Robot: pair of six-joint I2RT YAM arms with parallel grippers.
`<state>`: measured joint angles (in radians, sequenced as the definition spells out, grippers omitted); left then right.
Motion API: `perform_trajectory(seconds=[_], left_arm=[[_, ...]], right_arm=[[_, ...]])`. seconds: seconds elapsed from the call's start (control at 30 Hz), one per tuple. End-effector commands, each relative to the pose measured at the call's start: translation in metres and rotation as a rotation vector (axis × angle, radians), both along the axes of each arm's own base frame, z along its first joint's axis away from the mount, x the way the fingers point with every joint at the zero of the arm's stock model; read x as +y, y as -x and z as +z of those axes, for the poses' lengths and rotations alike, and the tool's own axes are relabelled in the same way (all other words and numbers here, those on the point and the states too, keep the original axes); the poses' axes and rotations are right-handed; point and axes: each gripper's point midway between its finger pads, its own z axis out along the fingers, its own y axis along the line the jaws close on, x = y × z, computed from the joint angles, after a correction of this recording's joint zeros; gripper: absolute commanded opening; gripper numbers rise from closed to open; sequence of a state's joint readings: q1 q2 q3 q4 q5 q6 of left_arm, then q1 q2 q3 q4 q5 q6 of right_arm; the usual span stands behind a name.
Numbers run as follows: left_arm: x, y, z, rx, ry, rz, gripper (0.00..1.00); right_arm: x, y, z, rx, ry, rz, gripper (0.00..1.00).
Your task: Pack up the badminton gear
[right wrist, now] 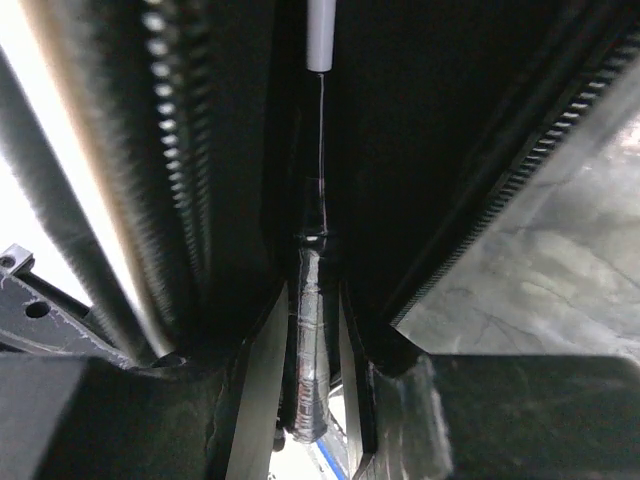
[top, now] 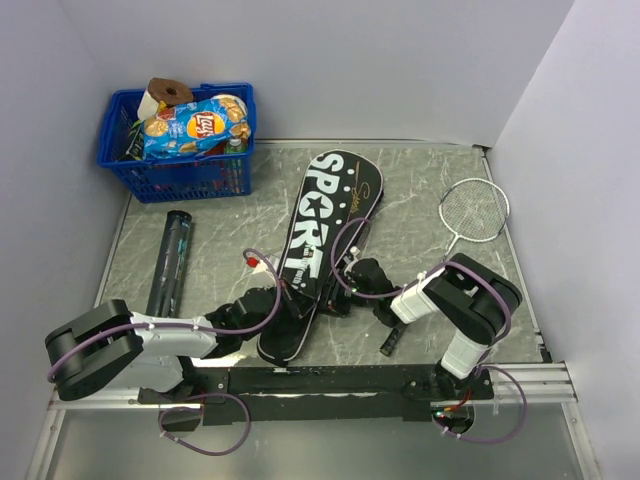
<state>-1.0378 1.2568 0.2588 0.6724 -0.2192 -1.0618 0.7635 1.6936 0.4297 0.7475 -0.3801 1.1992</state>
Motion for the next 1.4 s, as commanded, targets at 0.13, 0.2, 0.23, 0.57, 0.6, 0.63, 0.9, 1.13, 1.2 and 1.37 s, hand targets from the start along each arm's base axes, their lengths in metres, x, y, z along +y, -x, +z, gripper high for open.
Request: perform_trajectory(seconds=[0.13,0.2,0.23,0.57,0.6,0.63,0.9,1.13,1.2,1.37], left_arm=[[-0.036,0.046,0.052,0.038,0.254,-0.235,0.01],[-0.034,0.046,0.047,0.048,0.241,-0.232,0.01],[-0.033,0.045,0.043,0.052,0.229,-0.229,0.01],[-0.019,0.026,0.032,0.029,0.065,-0.122,0.01],[-0.017,0.024,0.033,0.022,0.065,-0.108,0.01],[-0.016,0.024,0.034,0.021,0.066,-0.102,0.01],[-0.021,0.018,0.030,0.004,0.038,-0.101,0.01],[-0.022,0.009,0.047,-0.061,0.035,-0.095,0.01],[-0.021,0.007,0.049,-0.073,0.032,-0.100,0.01],[-0.019,0.008,0.058,-0.095,0.058,-0.118,0.01]], right_arm=[[-0.010,-0.032,0.070,-0.268,-0.165,-0.126,0.36],[-0.009,-0.033,0.068,-0.277,-0.137,-0.113,0.36],[-0.006,-0.034,0.069,-0.280,-0.143,-0.108,0.36],[-0.005,-0.033,0.051,-0.238,-0.142,-0.114,0.35],[-0.006,-0.032,0.050,-0.231,-0.142,-0.114,0.35],[-0.008,-0.029,0.046,-0.218,-0.142,-0.110,0.36],[-0.037,-0.012,0.042,-0.236,0.059,-0.080,0.48],[-0.100,-0.006,0.062,-0.279,0.372,-0.153,0.59],[-0.119,-0.016,0.082,-0.330,0.443,-0.213,0.61],[-0.197,-0.022,0.077,-0.223,0.721,-0.341,0.62]])
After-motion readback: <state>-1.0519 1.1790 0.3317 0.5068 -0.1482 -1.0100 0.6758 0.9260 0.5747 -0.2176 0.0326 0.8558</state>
